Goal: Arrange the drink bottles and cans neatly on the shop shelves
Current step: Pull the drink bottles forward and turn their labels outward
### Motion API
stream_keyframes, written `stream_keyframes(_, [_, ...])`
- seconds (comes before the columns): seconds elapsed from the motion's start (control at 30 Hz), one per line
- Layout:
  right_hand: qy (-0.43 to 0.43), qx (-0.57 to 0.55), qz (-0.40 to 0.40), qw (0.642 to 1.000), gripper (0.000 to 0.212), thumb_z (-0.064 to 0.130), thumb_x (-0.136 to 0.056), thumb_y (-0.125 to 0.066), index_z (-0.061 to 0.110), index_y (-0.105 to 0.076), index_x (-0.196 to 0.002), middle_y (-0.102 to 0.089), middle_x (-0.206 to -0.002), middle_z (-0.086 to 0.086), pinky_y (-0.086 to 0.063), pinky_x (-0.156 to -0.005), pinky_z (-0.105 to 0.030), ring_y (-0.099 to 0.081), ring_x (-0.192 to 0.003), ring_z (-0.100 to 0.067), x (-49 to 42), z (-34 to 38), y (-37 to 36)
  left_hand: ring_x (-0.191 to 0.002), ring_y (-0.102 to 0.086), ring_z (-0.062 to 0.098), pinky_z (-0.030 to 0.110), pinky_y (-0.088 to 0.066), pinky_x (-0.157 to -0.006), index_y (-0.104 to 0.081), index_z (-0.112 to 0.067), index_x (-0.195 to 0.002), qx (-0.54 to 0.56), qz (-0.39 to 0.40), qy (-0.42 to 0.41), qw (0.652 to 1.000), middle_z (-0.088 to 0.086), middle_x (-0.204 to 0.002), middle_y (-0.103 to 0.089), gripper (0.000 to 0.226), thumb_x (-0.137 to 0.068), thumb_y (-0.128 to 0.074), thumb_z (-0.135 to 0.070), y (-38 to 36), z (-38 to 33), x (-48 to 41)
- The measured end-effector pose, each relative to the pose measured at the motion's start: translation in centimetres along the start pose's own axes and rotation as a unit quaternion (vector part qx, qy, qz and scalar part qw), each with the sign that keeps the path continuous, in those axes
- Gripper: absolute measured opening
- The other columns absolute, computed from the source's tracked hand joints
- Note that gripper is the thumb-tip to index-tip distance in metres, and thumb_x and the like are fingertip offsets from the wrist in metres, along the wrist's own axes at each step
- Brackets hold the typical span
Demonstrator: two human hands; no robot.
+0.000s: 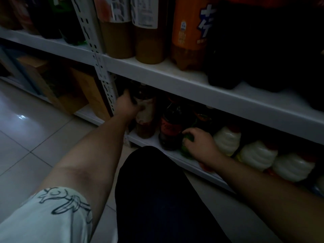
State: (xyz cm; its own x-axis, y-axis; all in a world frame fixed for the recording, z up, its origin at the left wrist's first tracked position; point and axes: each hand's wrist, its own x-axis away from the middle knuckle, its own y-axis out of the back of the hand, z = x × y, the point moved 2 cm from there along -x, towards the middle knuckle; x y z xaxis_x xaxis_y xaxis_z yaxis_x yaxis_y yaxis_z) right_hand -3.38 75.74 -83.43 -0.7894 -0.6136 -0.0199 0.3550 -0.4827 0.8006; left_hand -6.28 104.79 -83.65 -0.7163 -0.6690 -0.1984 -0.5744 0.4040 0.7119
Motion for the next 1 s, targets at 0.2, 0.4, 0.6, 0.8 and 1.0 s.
stream_keyframes(0.2, [0.003,-0.007,0.001,1.000,0.029,0.019,-0.087,-0.058,0.016,-0.065,-0.115,-0.060,-0.120,-0.003,-0.033,-0.082,-0.014,-0.056,-0.106,-0.016,0.4,0.2,-0.2,-0.115,-0.054,0.025,0.035,-0.048,-0.089,-0.042,-0.019,-0.138,-0.005,0.092,0.016,0.996,0.005,-0.129,-0.056,0.086,-0.066,-0.083,-0.042,2.8,-0.4,-2.5])
stream_keyframes(0.4, [0.000,-0.004,0.017,1.000,0.028,0.020,-0.089,-0.057,0.017,-0.063,-0.116,-0.060,-0.120,-0.003,-0.043,-0.089,-0.024,-0.057,-0.106,-0.017,1.3,-0.5,0.1,-0.105,-0.061,0.020,0.031,-0.053,-0.086,-0.058,-0.022,-0.122,0.134,0.181,0.027,0.974,0.003,-0.120,-0.061,0.047,-0.079,-0.076,-0.031,0.9,-1.9,-1.9])
stream_keyframes(0.6, [-0.014,-0.007,0.031,0.999,0.028,0.021,-0.091,-0.056,0.017,-0.063,-0.118,-0.059,-0.121,-0.003,-0.039,-0.085,-0.020,-0.057,-0.107,-0.017,1.2,-0.8,-0.8,-0.109,-0.058,0.014,0.021,-0.047,-0.084,-0.049,-0.023,-0.135,0.099,0.170,0.011,0.980,0.005,-0.132,-0.054,0.064,-0.078,-0.076,-0.038,1.3,-2.1,-1.9])
stream_keyframes(0.8, [-0.016,-0.013,0.029,0.999,0.028,0.022,-0.090,-0.057,0.019,-0.064,-0.117,-0.060,-0.120,0.000,-0.035,-0.082,-0.016,-0.056,-0.107,-0.015,0.8,-0.4,-2.2,-0.069,-0.070,0.011,0.029,-0.056,-0.071,-0.060,-0.028,-0.115,-0.046,0.135,0.049,0.989,-0.009,-0.087,-0.073,0.072,-0.060,-0.063,-0.074,2.0,-3.1,-1.2])
stream_keyframes(1.0, [-0.017,-0.022,0.044,0.999,0.029,0.024,-0.090,-0.057,0.020,-0.063,-0.118,-0.060,-0.122,0.001,-0.035,-0.083,-0.018,-0.056,-0.107,-0.014,0.6,-0.5,-2.6,-0.060,-0.062,0.002,0.017,-0.050,-0.052,-0.049,-0.018,-0.132,0.099,0.205,0.071,0.971,-0.004,-0.097,-0.063,0.060,-0.081,-0.072,-0.040,2.5,-2.6,-0.4])
